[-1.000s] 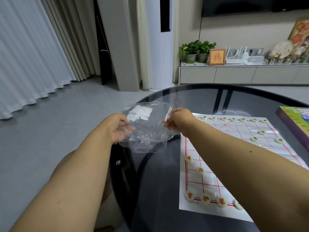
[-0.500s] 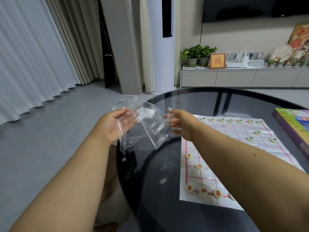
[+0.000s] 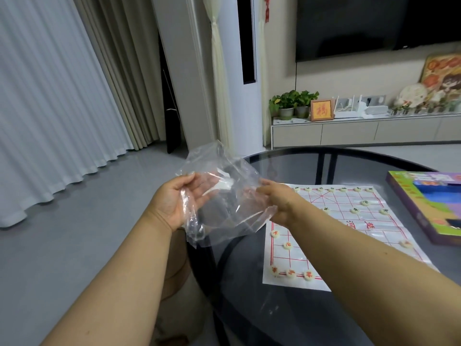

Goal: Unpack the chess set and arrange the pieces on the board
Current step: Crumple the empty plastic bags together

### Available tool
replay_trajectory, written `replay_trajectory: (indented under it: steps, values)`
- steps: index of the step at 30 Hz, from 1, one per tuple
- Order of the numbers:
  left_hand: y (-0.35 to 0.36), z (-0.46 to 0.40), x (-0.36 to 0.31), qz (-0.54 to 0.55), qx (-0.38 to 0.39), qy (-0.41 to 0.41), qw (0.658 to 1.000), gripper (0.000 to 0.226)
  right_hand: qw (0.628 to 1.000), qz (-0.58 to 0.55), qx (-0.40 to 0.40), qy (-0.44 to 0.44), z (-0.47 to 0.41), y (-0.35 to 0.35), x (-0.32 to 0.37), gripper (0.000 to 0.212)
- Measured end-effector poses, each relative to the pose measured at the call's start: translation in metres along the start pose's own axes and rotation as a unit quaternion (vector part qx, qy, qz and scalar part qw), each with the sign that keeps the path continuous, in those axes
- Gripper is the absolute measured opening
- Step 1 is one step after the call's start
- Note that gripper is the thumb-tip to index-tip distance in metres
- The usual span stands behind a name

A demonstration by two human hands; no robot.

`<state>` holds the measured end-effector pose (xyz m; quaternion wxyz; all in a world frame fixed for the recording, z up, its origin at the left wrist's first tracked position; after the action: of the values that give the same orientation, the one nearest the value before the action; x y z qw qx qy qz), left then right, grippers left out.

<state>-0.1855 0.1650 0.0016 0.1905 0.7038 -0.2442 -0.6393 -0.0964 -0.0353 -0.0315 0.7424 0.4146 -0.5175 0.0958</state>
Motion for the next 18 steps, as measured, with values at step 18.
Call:
replay_trajectory:
  steps: [18]
  values:
    - [0.09,0.053,0.001,-0.47,-0.111,0.107,0.869,0.023,0.88,0.419,-0.11,-0.192,0.131,0.005,0.062,0.05]
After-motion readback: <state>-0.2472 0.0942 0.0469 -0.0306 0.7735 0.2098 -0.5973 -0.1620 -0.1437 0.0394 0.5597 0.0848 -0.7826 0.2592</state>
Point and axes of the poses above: each hand's wrist, its own z-axis away from the middle knuckle, its own y-axis out of the palm, x = y × z, the point moved 1 cm from there along -z, towards the middle knuckle, and after that the axes turned 13 degrees about x, right-handed, at the moved point
